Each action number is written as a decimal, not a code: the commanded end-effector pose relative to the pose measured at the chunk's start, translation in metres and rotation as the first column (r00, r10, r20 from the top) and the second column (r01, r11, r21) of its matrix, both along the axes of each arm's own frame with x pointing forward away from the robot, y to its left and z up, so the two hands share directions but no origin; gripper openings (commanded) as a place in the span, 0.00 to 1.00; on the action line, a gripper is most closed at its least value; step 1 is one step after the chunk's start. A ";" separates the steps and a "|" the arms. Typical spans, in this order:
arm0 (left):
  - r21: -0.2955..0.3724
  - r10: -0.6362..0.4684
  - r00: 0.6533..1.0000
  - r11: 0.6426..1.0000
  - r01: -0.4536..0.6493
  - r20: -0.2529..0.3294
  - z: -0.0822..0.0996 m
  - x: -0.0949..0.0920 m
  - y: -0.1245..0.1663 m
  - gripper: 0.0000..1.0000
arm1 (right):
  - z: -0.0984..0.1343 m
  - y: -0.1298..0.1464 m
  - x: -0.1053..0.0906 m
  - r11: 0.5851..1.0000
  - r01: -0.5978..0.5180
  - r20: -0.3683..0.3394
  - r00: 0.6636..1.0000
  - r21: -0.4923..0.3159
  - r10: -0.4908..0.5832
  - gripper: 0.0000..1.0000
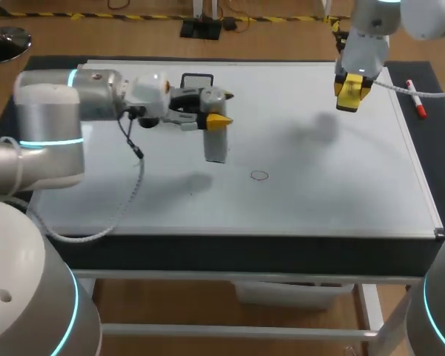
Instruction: Pick up the inspection probe, press it on each red-marked spot on the whiteboard one by one, put down the probe, pick up the eraser, and wipe off all the red marks.
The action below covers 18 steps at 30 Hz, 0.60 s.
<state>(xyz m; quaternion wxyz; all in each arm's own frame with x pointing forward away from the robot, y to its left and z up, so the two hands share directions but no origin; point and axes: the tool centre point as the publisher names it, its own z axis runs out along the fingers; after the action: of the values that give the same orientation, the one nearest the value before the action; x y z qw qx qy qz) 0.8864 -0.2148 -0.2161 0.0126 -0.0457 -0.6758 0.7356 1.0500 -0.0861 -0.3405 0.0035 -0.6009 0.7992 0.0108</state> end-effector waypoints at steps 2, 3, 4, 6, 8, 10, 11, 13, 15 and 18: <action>-0.029 -0.090 0.996 0.995 0.091 0.006 -0.009 0.003 -0.038 0.00 | 0.001 -0.001 0.000 1.000 -0.002 0.000 1.000 -0.002 0.002 0.00; -0.033 -0.105 0.995 0.994 0.105 0.006 -0.010 0.001 -0.042 0.00 | 0.001 -0.001 0.000 1.000 -0.002 0.000 1.000 -0.002 0.002 0.00; -0.036 -0.114 0.993 0.993 0.114 0.004 -0.011 0.000 -0.046 0.00 | 0.001 -0.001 0.000 1.000 -0.002 0.000 1.000 -0.002 0.002 0.00; -0.036 -0.134 0.991 0.990 0.133 -0.001 -0.013 -0.001 -0.053 0.00 | 0.001 -0.001 0.000 1.000 -0.002 0.000 1.000 -0.002 0.002 0.00; -0.040 -0.149 0.989 0.988 0.148 -0.008 -0.015 -0.002 -0.059 0.00 | 0.001 -0.001 0.000 1.000 -0.002 0.000 1.000 -0.002 0.002 0.00; -0.040 -0.156 0.988 0.987 0.155 -0.013 -0.016 -0.003 -0.064 0.00 | 0.001 -0.001 0.000 1.000 -0.002 0.000 1.000 -0.002 0.002 0.00; -0.044 -0.161 0.987 0.986 0.160 -0.017 -0.017 -0.004 -0.066 0.00 | 0.001 -0.001 0.000 1.000 -0.002 0.000 1.000 -0.002 0.002 0.00; -0.044 -0.163 0.986 0.986 0.162 -0.027 -0.020 -0.006 -0.069 0.00 | 0.001 -0.001 0.000 1.000 -0.002 0.000 1.000 -0.002 0.002 0.00; -0.042 -0.165 0.986 0.986 0.163 -0.035 -0.024 -0.008 -0.071 0.00 | 0.001 -0.001 0.000 1.000 -0.002 0.000 1.000 -0.002 0.002 0.00; -0.046 -0.164 0.985 0.986 0.162 -0.046 -0.030 -0.009 -0.072 0.00 | 0.001 -0.001 0.000 1.000 -0.002 0.000 1.000 -0.002 0.002 0.00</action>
<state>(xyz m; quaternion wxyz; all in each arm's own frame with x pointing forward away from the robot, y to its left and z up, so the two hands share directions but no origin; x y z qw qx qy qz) 0.8742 -0.2844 -0.2392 0.0808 -0.0770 -0.6592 0.7436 1.0499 -0.0862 -0.3404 0.0036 -0.6009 0.7992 0.0105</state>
